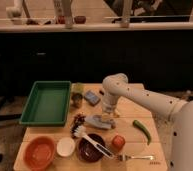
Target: Place towel in table surface
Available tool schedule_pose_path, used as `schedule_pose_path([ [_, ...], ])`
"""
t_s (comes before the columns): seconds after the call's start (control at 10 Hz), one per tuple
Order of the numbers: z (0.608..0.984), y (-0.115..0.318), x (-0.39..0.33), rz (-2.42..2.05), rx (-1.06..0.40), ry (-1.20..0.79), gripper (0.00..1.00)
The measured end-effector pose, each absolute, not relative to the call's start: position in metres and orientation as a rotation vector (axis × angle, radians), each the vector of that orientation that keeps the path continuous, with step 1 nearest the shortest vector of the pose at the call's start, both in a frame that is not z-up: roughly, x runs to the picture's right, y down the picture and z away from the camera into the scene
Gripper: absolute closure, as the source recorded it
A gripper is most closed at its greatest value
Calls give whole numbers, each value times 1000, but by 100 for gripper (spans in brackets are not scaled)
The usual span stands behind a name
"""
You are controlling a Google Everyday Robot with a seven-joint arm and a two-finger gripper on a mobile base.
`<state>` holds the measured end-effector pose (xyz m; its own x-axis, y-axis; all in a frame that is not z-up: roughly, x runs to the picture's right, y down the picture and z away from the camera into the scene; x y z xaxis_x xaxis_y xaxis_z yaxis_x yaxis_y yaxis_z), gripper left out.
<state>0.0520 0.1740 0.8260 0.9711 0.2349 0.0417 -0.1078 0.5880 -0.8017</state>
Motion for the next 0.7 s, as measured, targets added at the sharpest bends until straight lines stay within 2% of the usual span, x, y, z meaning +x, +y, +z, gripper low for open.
schedule_pose_path([
  [0.3,826,174,52,201,-923,-149,29],
  [0.4,826,175,52,201,-923,-149,22],
  [0.7,826,175,52,201,-923,-149,20],
])
